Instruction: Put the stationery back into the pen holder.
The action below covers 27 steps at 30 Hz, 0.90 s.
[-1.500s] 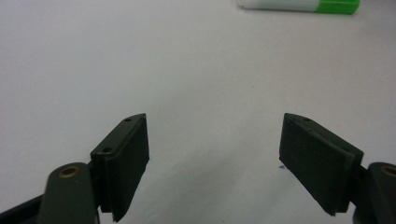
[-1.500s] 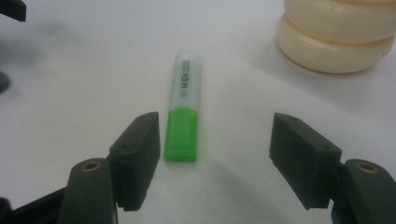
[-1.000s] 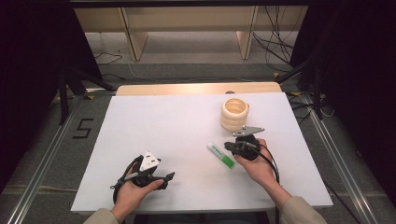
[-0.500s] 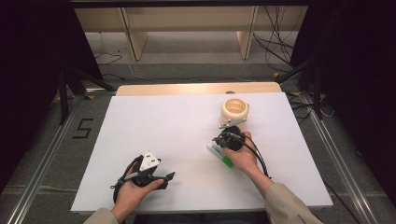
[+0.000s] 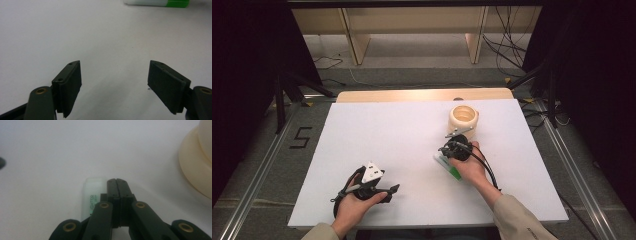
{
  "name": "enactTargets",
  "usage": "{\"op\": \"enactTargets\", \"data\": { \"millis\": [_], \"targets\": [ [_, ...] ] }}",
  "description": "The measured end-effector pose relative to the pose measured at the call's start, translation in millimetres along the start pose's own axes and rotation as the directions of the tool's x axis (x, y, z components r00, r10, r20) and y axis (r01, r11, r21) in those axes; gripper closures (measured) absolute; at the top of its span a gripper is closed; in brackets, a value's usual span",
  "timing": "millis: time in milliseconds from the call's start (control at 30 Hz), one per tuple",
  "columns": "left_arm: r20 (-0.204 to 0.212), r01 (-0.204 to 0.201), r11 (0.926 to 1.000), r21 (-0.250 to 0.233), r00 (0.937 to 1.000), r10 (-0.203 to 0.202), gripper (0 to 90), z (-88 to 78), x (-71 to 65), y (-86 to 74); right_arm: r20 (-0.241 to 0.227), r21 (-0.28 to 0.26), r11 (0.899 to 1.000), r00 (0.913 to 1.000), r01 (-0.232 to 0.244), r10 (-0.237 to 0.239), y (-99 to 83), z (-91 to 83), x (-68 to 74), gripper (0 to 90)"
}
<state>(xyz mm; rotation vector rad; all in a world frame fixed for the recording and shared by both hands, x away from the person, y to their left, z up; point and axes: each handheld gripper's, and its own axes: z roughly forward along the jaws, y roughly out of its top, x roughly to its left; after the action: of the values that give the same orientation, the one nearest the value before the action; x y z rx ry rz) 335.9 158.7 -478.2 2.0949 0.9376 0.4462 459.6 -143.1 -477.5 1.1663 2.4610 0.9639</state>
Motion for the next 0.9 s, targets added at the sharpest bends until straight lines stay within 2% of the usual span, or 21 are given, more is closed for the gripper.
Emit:
{"op": "enactTargets", "data": {
  "millis": [900],
  "targets": [
    [0.005, -0.002, 1.0000, 0.000, 1.0000, 0.002, 27.2, 0.3, 0.4, 0.1, -0.003, 0.010, 1.000, 1.0000, -0.003, 0.003, -0.1, 6.3, -0.3, 90.0]
  ]
}}
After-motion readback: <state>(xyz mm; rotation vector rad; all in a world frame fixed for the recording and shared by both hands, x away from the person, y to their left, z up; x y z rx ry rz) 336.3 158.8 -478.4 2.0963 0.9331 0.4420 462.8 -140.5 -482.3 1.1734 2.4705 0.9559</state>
